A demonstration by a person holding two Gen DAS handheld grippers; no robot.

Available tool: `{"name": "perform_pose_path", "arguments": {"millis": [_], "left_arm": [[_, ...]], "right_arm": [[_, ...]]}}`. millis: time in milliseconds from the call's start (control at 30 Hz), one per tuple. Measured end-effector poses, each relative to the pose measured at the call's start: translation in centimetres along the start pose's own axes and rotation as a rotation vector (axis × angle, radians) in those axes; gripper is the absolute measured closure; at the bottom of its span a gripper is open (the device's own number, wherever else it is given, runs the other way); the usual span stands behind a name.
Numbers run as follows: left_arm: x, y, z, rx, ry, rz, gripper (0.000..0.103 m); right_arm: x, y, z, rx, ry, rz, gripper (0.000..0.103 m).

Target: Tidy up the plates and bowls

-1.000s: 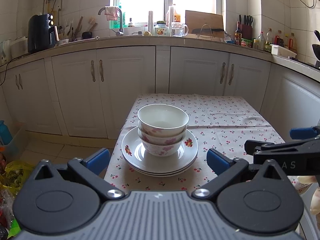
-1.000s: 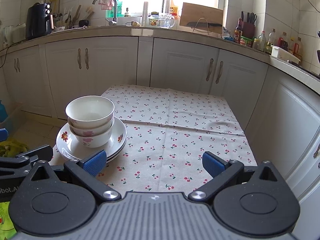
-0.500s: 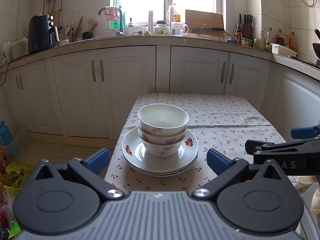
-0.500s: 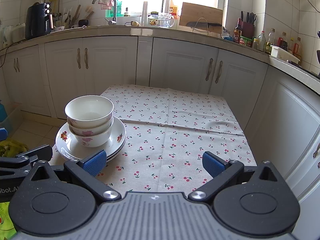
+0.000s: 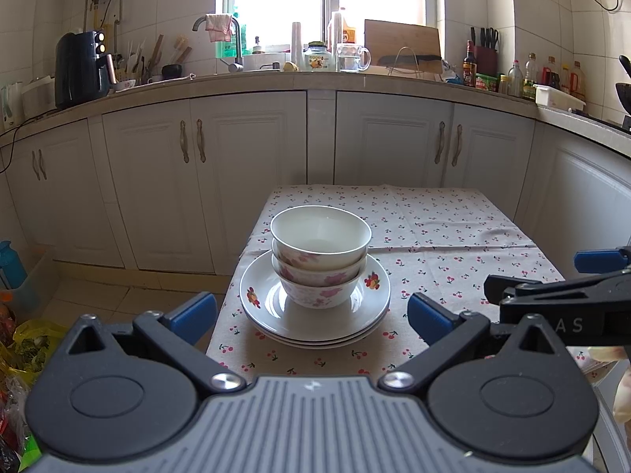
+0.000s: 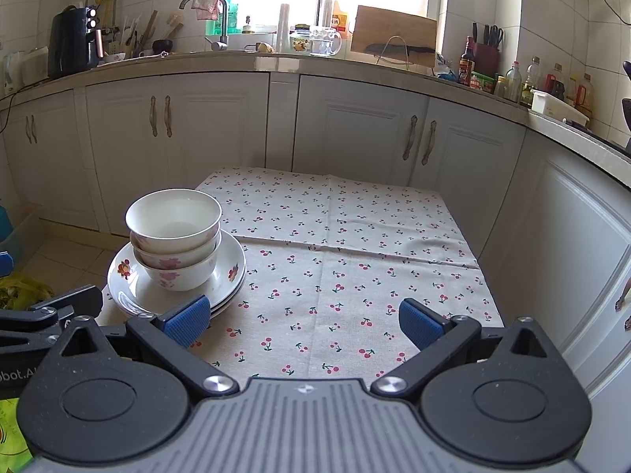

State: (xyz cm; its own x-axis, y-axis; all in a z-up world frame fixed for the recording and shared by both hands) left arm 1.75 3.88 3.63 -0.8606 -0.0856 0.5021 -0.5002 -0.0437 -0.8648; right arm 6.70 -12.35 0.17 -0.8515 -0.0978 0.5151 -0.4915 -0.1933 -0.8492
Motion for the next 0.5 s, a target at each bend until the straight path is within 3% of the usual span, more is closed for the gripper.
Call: {"name": "perform_pose_path", "arguments": {"millis": [500], "left_arm": [[0.01, -0.15, -0.01, -0.001, 0.001, -0.004, 0.001]], "right_arm": [[-0.04, -0.02, 0.04, 0.0, 0.003, -0.001, 0.0]]}}
Point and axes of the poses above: each gripper's, at about its wrist camera, not at the fingertips, and x roughly against the way its jaws point, z to its right, y to its underside, the point moved 1 cm from there along -x, roughly the way its jaws point
